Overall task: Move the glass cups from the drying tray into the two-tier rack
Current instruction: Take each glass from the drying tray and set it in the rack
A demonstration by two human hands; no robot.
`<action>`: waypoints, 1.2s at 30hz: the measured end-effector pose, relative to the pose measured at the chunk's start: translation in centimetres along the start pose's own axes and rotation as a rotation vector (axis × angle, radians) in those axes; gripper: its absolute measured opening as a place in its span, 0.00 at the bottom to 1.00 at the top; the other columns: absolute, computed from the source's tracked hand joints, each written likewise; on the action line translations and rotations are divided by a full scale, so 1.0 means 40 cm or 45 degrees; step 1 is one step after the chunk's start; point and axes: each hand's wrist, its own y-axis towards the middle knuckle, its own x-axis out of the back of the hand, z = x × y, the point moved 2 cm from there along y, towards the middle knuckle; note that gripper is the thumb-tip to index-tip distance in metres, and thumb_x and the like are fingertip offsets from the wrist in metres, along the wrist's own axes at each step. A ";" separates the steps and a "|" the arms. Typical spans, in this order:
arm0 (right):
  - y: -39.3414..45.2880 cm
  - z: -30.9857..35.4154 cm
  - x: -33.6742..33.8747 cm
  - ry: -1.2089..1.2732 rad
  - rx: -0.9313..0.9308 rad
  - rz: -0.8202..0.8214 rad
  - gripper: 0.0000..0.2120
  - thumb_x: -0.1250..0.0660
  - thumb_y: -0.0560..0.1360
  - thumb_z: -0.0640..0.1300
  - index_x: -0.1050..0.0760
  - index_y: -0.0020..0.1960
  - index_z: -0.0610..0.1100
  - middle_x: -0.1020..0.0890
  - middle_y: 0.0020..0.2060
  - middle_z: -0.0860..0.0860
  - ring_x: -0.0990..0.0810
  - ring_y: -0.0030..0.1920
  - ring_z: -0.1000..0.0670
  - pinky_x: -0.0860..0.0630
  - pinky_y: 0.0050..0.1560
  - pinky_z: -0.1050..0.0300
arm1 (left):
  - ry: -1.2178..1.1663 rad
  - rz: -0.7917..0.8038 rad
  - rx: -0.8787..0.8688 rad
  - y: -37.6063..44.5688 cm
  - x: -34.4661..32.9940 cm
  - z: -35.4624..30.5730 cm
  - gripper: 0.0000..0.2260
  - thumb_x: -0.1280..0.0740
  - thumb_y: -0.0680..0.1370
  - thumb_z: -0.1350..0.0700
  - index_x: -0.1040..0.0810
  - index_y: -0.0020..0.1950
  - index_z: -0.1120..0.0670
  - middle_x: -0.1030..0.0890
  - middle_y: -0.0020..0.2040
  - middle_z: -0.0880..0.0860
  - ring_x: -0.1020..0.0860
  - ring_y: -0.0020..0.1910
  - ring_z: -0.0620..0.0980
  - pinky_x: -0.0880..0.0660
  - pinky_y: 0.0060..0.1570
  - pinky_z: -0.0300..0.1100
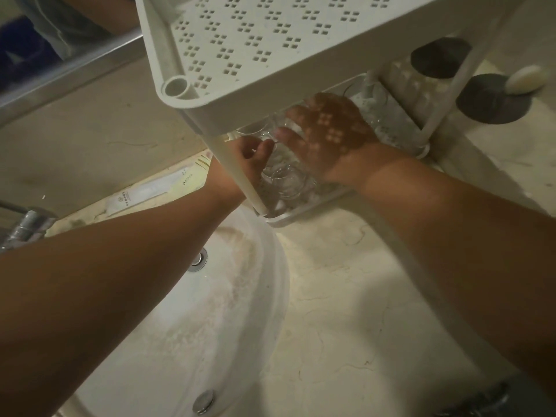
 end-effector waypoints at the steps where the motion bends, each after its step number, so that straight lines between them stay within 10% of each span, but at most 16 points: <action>1: -0.008 -0.007 0.009 -0.033 -0.045 -0.057 0.32 0.55 0.78 0.68 0.29 0.70 0.52 0.33 0.73 0.44 0.38 0.74 0.41 0.43 0.74 0.39 | -0.002 -0.004 0.005 0.000 0.000 0.001 0.18 0.40 0.68 0.32 0.19 0.38 0.43 0.16 0.37 0.49 0.16 0.40 0.52 0.19 0.50 0.56; 8: -0.020 -0.085 0.013 -0.146 -0.471 0.100 0.36 0.62 0.75 0.71 0.33 0.72 0.57 0.47 0.79 0.42 0.53 0.78 0.36 0.49 0.75 0.34 | -0.013 -0.015 0.012 0.003 -0.004 0.009 0.22 0.39 0.71 0.35 0.16 0.42 0.51 0.16 0.37 0.52 0.16 0.39 0.54 0.20 0.50 0.55; 10: -0.015 -0.092 0.001 -0.138 -0.432 0.179 0.43 0.70 0.70 0.71 0.36 0.74 0.56 0.45 0.79 0.43 0.53 0.78 0.37 0.48 0.74 0.34 | -0.036 -0.016 0.018 0.001 -0.004 0.009 0.24 0.39 0.69 0.33 0.16 0.42 0.51 0.16 0.37 0.52 0.16 0.40 0.55 0.20 0.49 0.56; 16: -0.038 -0.076 0.013 -0.301 -0.268 0.304 0.24 0.55 0.84 0.52 0.53 0.79 0.57 0.41 0.78 0.49 0.55 0.78 0.36 0.50 0.74 0.32 | -0.038 0.004 0.029 -0.001 -0.003 0.010 0.21 0.38 0.72 0.35 0.16 0.44 0.50 0.16 0.38 0.52 0.17 0.41 0.54 0.20 0.51 0.55; 36: 0.032 -0.082 -0.045 -0.302 -0.012 0.271 0.25 0.56 0.81 0.57 0.47 0.77 0.56 0.45 0.77 0.46 0.52 0.77 0.34 0.47 0.73 0.33 | -0.056 -0.009 0.059 0.001 -0.007 0.019 0.19 0.38 0.73 0.35 0.17 0.41 0.47 0.16 0.38 0.51 0.16 0.41 0.53 0.20 0.50 0.54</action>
